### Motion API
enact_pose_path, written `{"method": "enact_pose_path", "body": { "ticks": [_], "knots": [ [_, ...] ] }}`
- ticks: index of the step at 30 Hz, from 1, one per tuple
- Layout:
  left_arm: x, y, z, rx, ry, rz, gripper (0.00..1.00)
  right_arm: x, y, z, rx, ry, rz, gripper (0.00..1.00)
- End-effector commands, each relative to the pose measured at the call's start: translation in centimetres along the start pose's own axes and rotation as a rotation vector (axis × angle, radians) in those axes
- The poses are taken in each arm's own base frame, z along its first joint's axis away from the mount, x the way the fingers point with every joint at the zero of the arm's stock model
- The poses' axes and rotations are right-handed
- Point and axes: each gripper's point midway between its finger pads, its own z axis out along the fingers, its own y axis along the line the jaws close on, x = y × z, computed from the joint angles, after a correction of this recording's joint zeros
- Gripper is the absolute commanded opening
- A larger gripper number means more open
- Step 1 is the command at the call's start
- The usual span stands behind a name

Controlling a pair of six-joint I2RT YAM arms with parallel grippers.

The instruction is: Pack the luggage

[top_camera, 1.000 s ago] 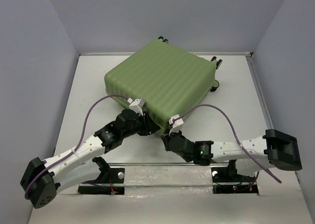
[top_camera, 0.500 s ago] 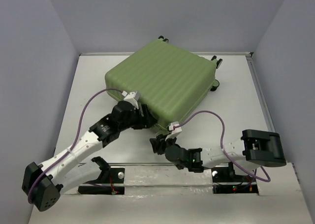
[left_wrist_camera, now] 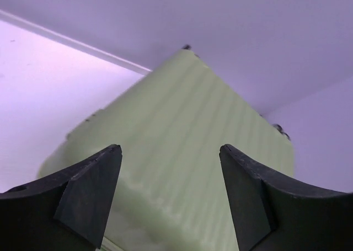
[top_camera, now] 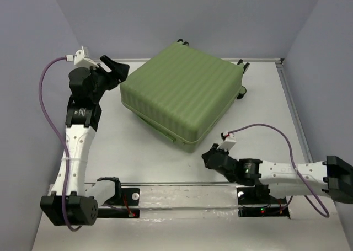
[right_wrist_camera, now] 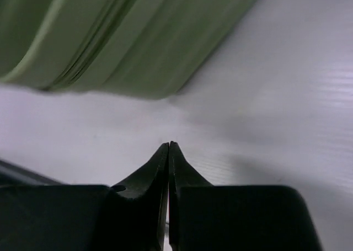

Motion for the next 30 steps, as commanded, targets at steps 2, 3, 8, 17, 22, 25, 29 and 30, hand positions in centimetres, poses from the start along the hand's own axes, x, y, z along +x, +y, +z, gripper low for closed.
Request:
{"method": "enact_pose_path", "body": {
  "ticks": [2,3,8,17,22,25,29,30],
  "knots": [
    [-1.7,7.0,3.9,-0.1,0.007,-0.131,0.83,-6.1,-7.5,0.8,0.193,-0.116,0.103,0.07],
    [-1.8,8.0,4.3,-0.119,0.009,-0.143,0.83,-8.5,-8.8,1.0,0.232,-0.174,0.141,0.07],
    [-2.0,11.3,8.7,-0.154,0.084,-0.137,0.82,-15.8,-11.0,1.8,0.258,-0.255,0.133,0.07],
    [6.8,16.8,14.5,-0.177,0.374,-0.255,0.78,-23.6,-11.9,8.0,0.205,-0.203,0.165,0.07],
    [10.9,15.6,13.9,-0.148,0.397,-0.262,0.76,-24.5,-9.6,11.7,0.091,-0.137,0.137,0.07],
    [14.8,15.5,11.6,-0.152,0.431,-0.312,0.76,-25.5,-6.0,12.6,-0.083,-0.106,0.095,0.07],
    [15.2,13.9,8.1,-0.116,0.363,-0.336,0.75,-26.1,-2.6,14.2,-0.251,-0.021,0.052,0.14],
    [15.4,13.4,7.5,-0.107,0.354,-0.331,0.75,-27.2,-1.3,14.4,-0.297,-0.022,0.042,0.15]
  ]
}}
